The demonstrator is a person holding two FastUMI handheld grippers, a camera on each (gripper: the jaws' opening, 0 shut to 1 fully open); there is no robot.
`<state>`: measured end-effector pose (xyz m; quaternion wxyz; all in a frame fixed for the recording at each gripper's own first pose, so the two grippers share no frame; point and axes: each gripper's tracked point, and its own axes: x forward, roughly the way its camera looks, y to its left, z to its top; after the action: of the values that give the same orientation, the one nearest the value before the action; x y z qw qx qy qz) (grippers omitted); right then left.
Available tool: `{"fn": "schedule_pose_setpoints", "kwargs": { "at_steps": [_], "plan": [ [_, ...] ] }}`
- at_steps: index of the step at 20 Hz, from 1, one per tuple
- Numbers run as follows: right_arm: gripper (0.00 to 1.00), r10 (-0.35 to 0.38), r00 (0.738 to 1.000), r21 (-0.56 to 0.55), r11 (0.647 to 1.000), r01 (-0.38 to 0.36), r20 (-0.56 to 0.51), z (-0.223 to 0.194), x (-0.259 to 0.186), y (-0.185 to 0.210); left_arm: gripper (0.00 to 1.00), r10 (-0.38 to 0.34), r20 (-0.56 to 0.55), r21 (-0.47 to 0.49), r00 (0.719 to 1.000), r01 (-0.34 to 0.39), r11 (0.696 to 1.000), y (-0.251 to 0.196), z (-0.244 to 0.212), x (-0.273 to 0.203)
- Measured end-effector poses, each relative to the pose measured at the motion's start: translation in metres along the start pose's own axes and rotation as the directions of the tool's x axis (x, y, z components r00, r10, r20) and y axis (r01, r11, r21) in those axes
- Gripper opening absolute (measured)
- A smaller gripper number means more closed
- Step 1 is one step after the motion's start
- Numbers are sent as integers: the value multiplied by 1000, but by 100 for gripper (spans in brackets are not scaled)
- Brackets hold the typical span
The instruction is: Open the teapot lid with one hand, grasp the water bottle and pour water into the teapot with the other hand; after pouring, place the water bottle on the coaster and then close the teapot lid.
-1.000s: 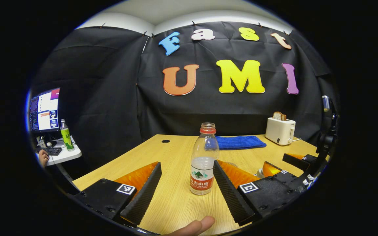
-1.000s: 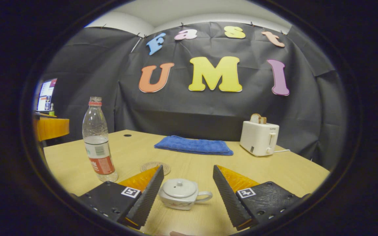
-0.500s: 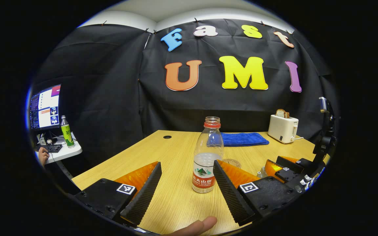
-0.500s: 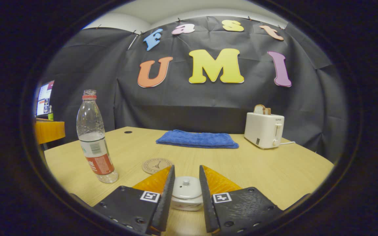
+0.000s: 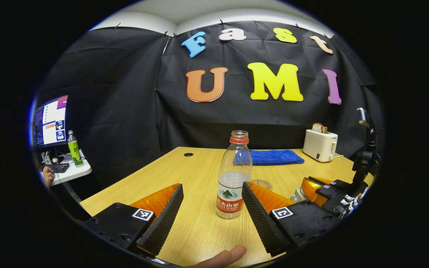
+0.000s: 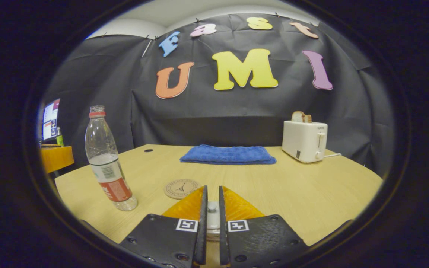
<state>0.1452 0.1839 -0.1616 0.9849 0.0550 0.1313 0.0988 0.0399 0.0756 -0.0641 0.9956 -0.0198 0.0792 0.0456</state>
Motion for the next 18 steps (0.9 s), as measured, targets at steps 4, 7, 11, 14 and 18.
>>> {"fn": "schedule_pose_setpoints", "kwargs": {
  "at_steps": [4,7,11,14,18],
  "plan": [
    [1,-12,1000,-40,999,12,13,3,-7,-1,99,0,-14,16,1000,0,1000,-3,-7,4],
    [0,-3,1000,-24,1000,3,15,5,-7,1,99,-13,-24,17,1000,13,1000,-8,-11,6],
    [0,10,999,-12,1000,-9,39,21,-15,-1,99,-48,-17,0,999,48,999,-15,-13,9],
    [0,-4,998,-29,1000,6,64,38,-30,-10,99,-78,-9,-11,997,78,997,-23,-15,12],
    [0,-15,995,-29,999,18,101,52,-56,-22,99,-103,32,-16,994,104,994,-27,-13,20]
  ]
}}
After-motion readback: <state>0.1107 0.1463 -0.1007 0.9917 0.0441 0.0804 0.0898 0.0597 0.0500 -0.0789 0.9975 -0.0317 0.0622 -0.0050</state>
